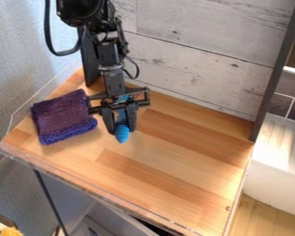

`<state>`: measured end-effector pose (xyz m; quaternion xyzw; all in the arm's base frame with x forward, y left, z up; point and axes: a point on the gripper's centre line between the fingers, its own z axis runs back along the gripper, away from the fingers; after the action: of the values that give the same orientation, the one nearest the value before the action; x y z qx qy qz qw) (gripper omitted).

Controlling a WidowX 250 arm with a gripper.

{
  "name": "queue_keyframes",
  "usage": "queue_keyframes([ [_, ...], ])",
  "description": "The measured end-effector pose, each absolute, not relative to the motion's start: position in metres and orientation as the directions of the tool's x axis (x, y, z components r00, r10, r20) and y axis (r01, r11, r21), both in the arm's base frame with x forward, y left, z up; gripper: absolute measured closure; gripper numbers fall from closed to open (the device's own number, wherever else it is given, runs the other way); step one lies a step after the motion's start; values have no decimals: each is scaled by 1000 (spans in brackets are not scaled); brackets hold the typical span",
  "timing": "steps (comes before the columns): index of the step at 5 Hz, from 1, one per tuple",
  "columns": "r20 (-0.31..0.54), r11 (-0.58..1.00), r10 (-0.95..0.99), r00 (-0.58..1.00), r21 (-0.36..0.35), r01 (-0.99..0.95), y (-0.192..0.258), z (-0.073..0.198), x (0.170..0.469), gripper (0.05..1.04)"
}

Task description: Reposition the blue spoon in the bottom middle of the table

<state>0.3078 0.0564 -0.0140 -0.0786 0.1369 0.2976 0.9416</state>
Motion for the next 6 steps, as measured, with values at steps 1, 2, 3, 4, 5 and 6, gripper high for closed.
queue_keyframes([
  [1,-305,800,551,777,-75,-596,60,-15,312,641],
  [2,-322,806,541,777,-66,-589,57,-21,303,641],
  [3,-342,828,506,792,-65,-557,44,-29,290,641],
  [4,-321,868,444,836,-76,-490,24,-30,283,641],
  [5,-245,893,417,875,-71,-445,21,-36,275,568],
  [6,-213,885,450,868,-23,-464,27,-41,273,259],
])
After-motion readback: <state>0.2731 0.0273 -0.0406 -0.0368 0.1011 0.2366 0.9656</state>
